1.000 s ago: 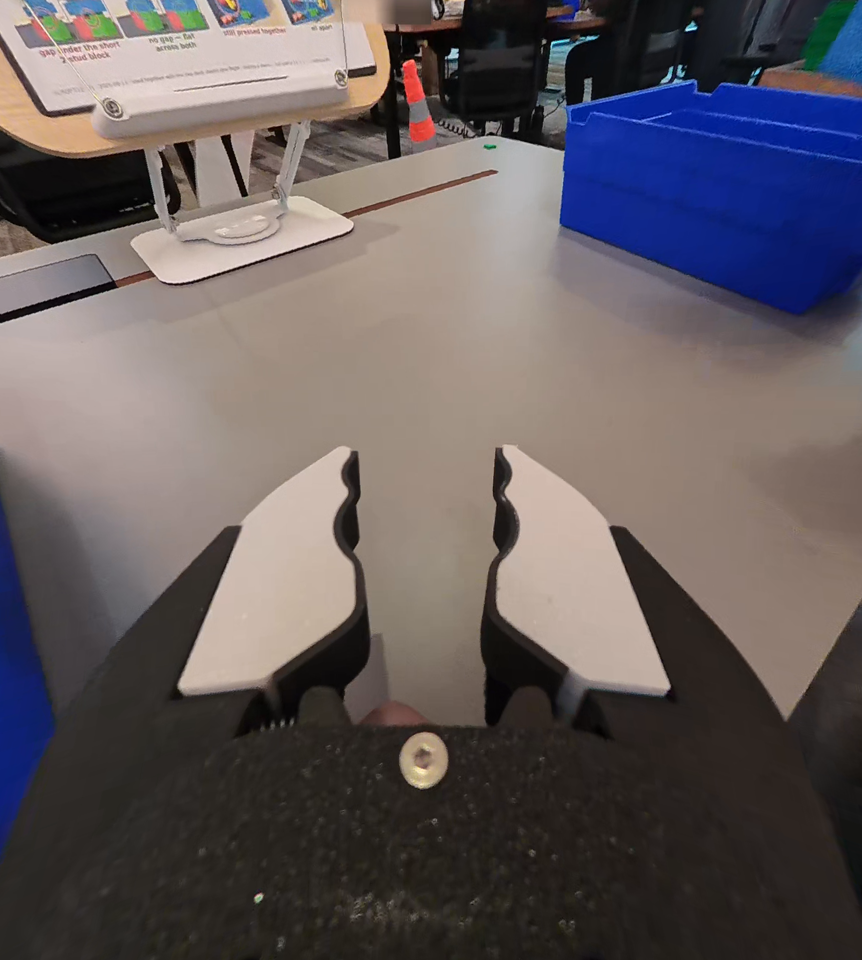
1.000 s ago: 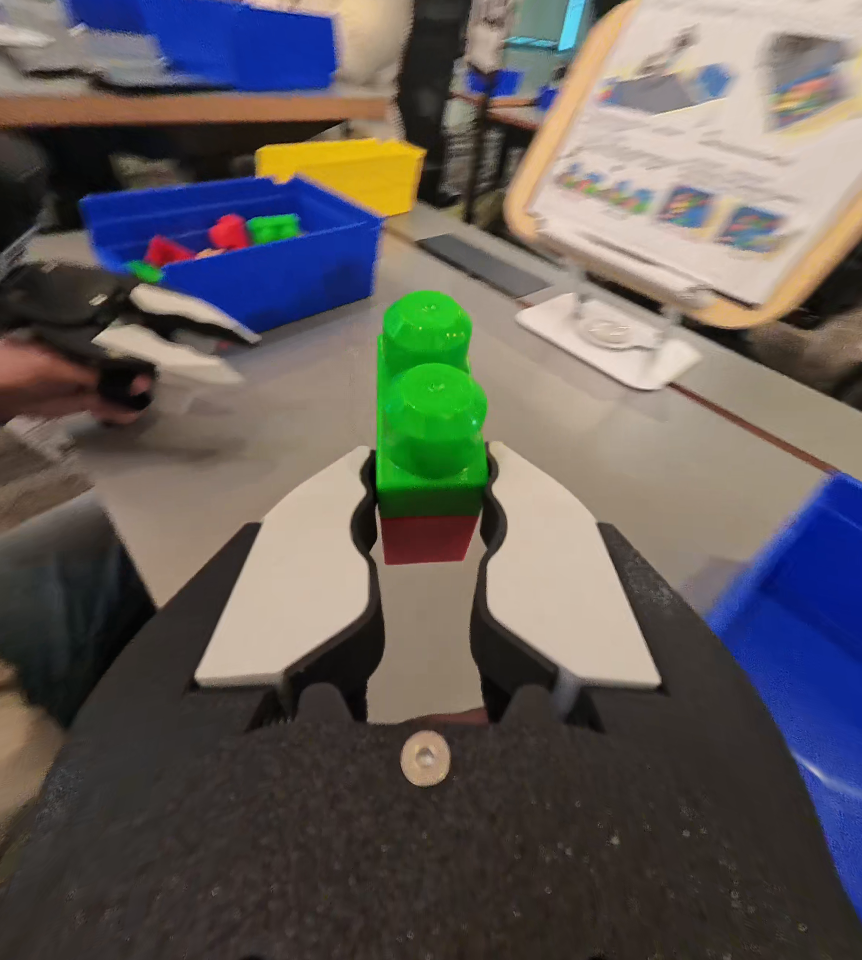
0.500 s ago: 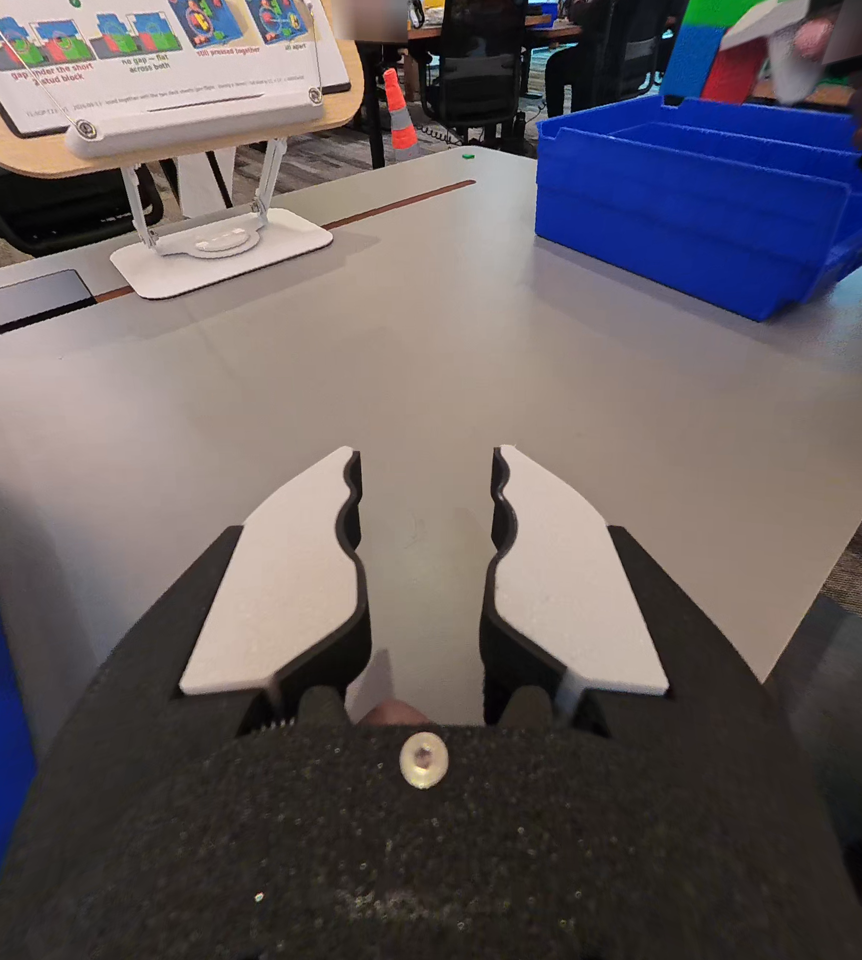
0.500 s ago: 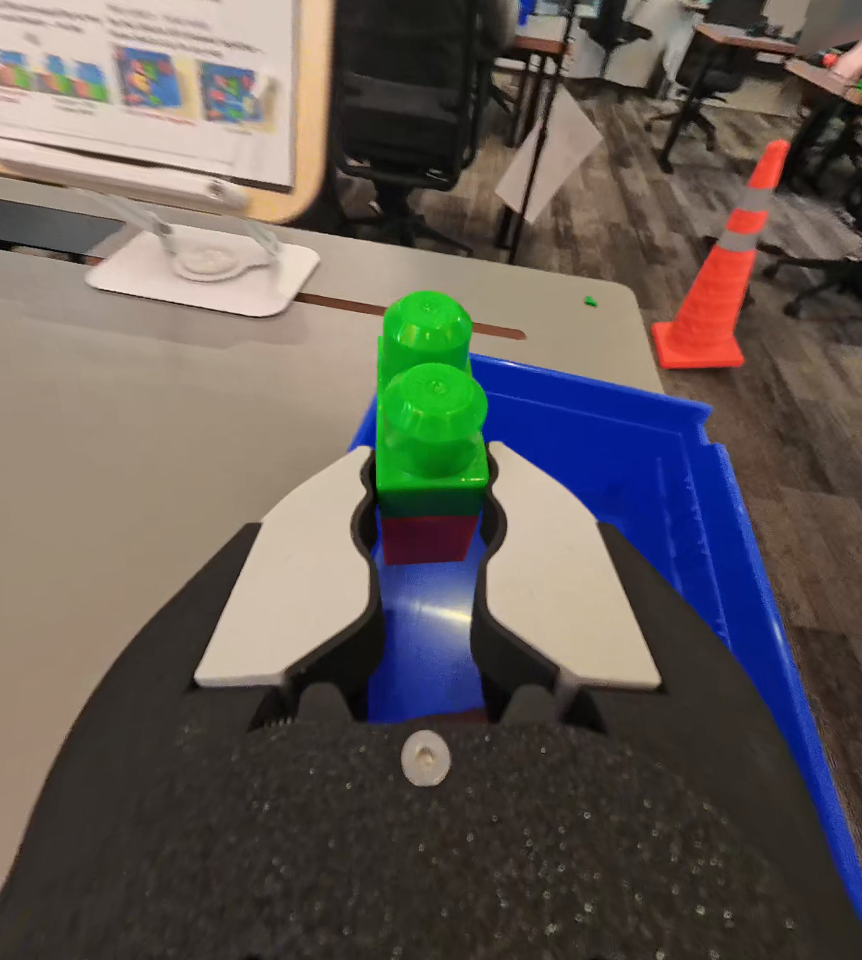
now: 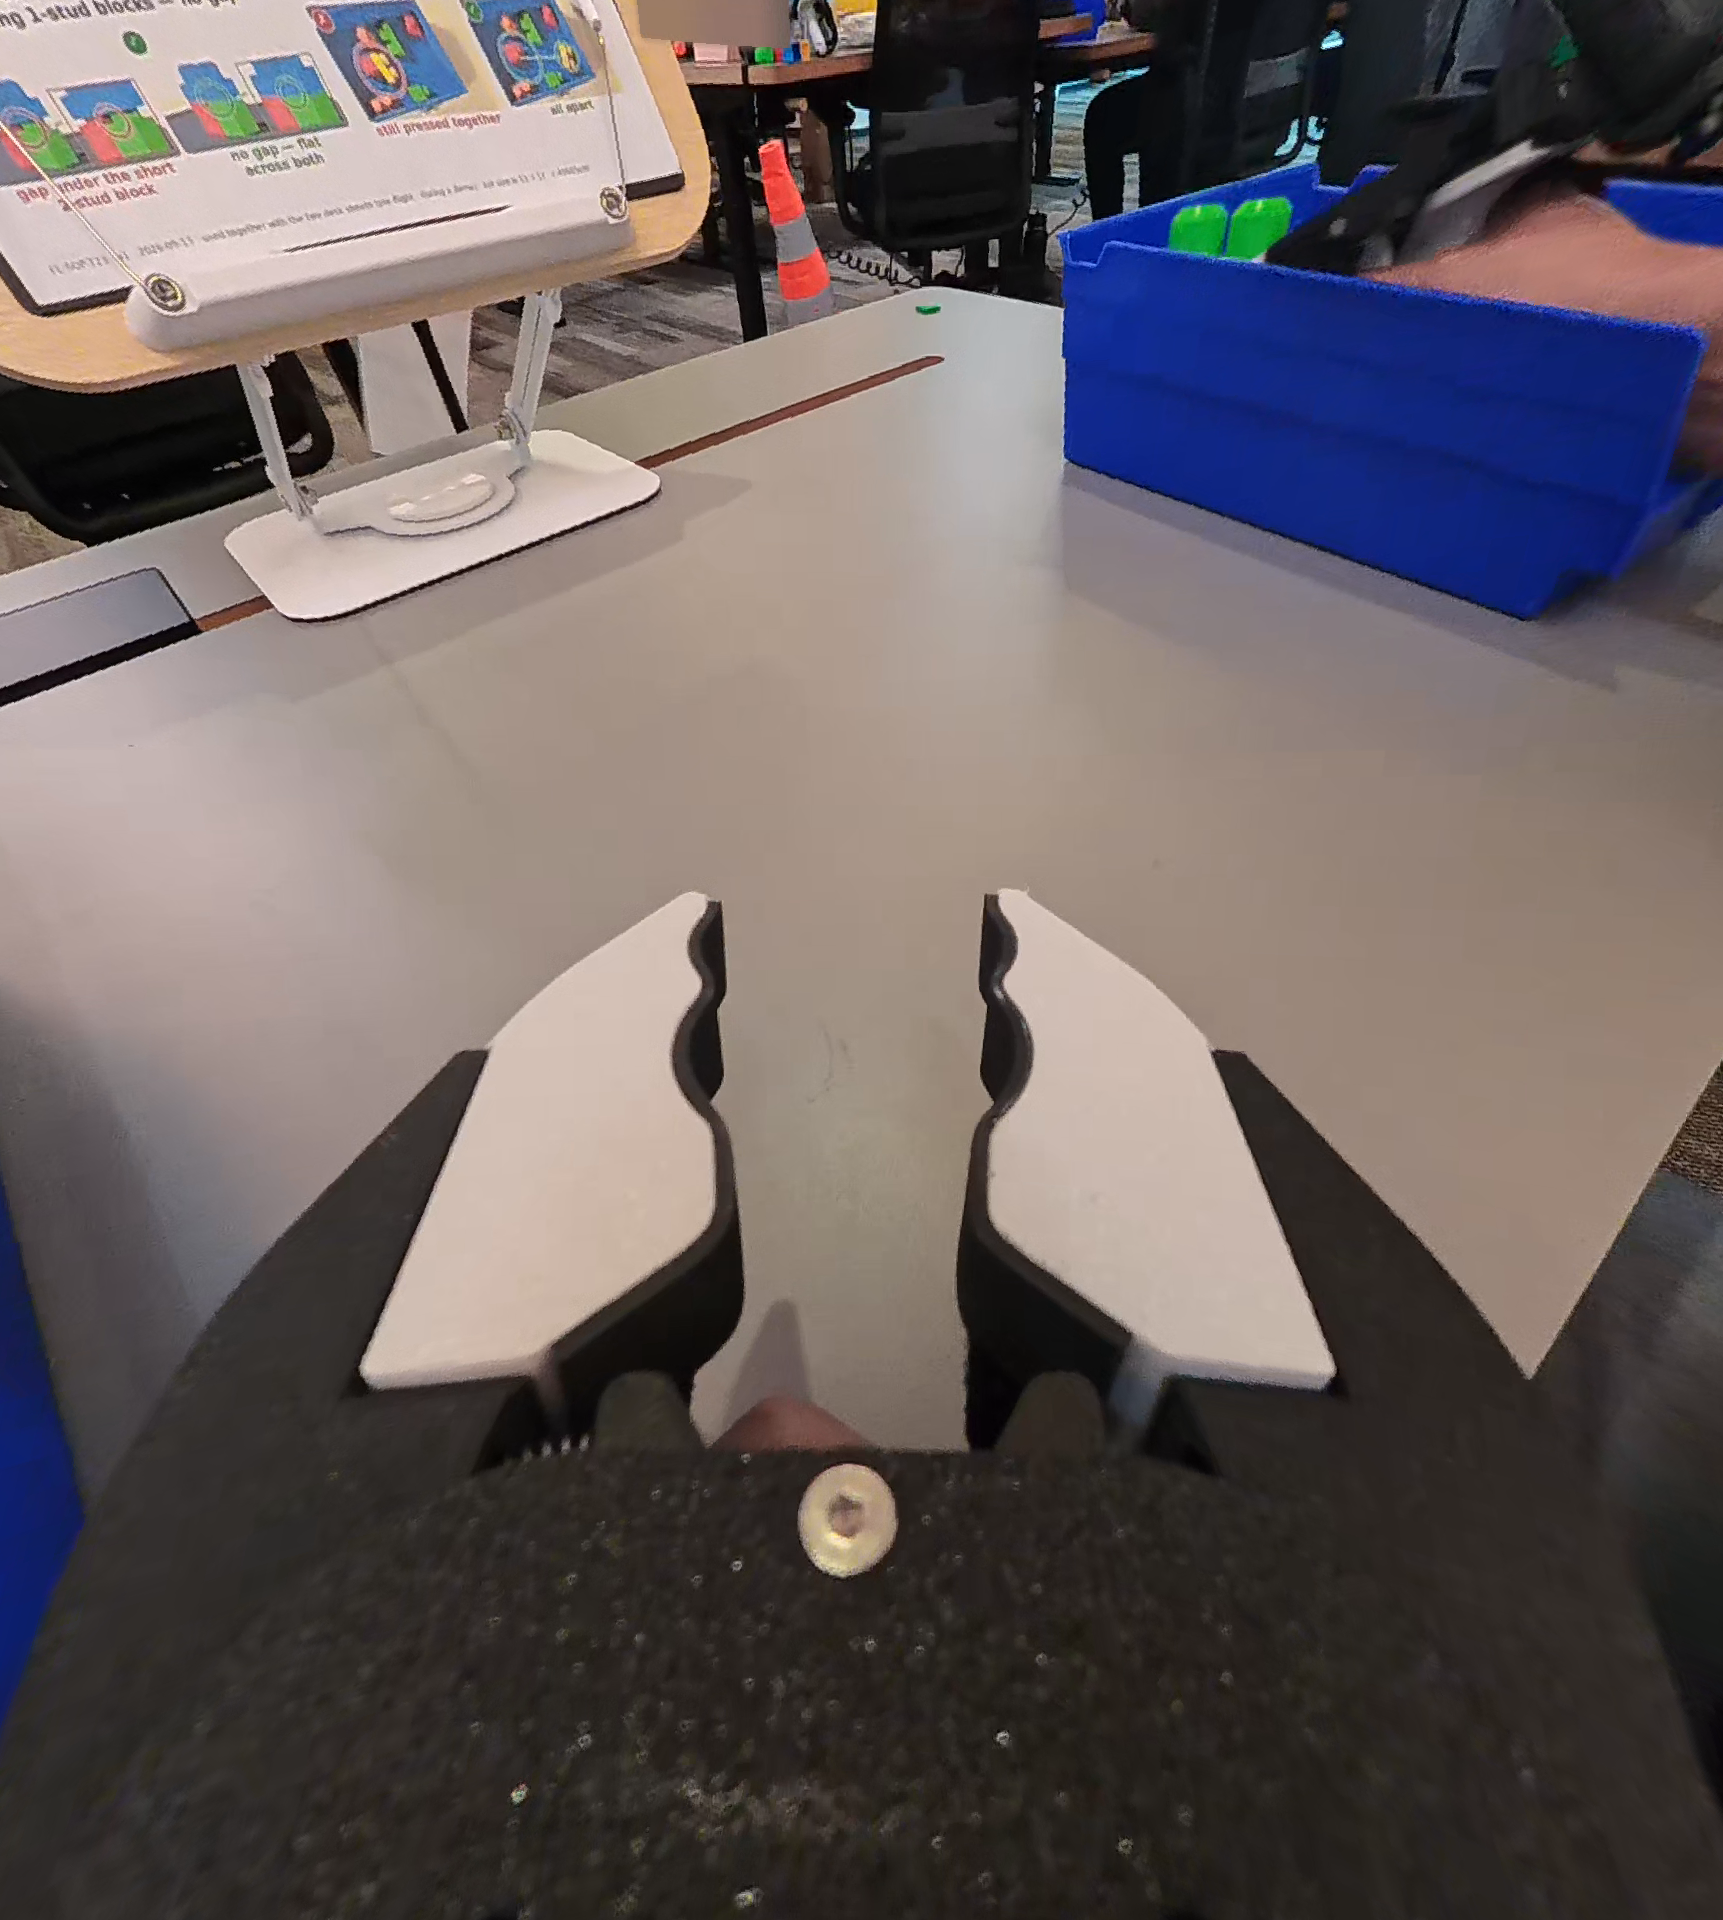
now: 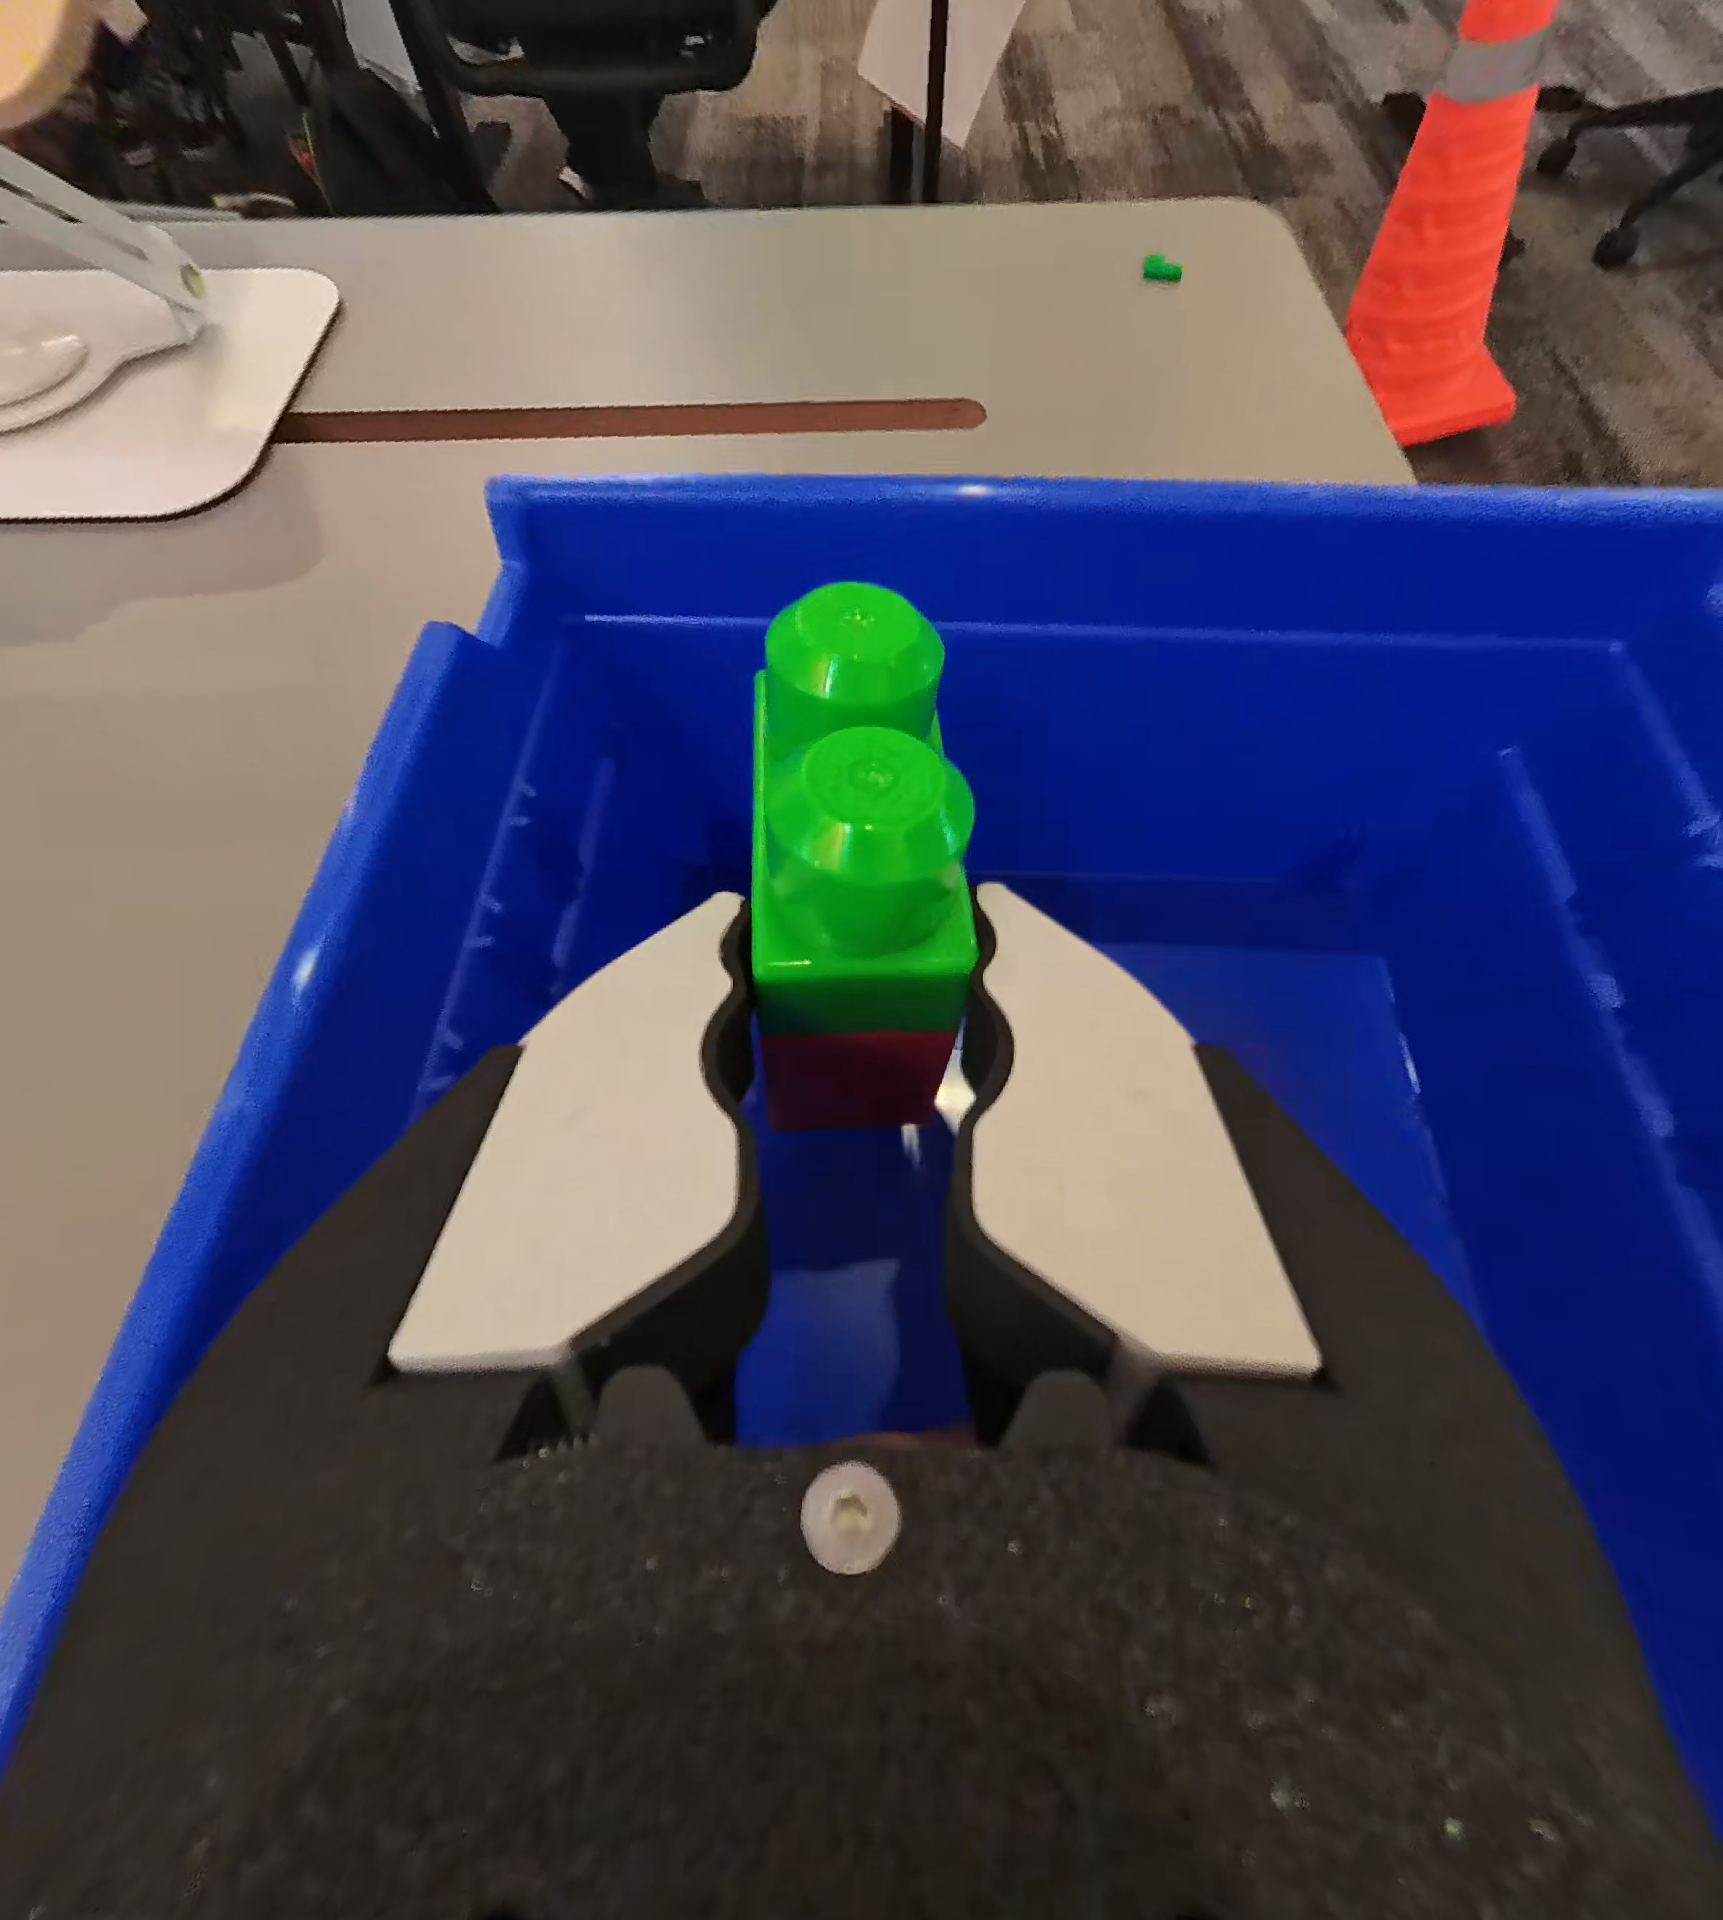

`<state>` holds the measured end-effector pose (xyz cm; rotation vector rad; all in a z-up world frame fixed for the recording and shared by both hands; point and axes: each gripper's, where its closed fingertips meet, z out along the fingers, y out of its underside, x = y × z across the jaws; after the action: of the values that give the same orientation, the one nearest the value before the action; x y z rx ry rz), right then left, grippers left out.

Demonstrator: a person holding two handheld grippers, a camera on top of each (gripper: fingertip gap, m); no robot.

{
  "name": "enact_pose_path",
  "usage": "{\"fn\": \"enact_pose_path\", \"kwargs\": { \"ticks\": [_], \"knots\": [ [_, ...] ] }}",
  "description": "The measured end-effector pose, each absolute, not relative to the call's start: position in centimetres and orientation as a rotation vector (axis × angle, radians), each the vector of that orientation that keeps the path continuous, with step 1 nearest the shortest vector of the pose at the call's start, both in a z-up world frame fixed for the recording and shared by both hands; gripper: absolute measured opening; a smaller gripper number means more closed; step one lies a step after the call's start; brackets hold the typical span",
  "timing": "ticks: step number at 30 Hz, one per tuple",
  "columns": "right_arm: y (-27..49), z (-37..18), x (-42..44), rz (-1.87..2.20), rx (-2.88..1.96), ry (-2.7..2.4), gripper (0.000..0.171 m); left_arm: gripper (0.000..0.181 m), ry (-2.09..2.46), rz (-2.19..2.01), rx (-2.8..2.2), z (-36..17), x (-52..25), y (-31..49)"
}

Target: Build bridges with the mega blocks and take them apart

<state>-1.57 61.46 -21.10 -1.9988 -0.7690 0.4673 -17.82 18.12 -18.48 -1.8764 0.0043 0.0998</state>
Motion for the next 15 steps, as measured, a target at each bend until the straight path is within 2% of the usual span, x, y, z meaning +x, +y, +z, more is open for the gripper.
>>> {"fn": "enact_pose_path", "kwargs": {
  "ticks": [13, 15],
  "knots": [
    [60.4, -24.3, -2.0, 0.457, -2.131, -0.802, 0.039, 0.046, 0.026, 0.085, -1.882, -19.0, -17.1, 18.5],
    [60.3, -24.3, -1.8, 0.469, -2.137, -0.804, 0.055, 0.047, 0.034, 0.083, -1.886, -19.1, -16.8, 18.6]
  ]
}}
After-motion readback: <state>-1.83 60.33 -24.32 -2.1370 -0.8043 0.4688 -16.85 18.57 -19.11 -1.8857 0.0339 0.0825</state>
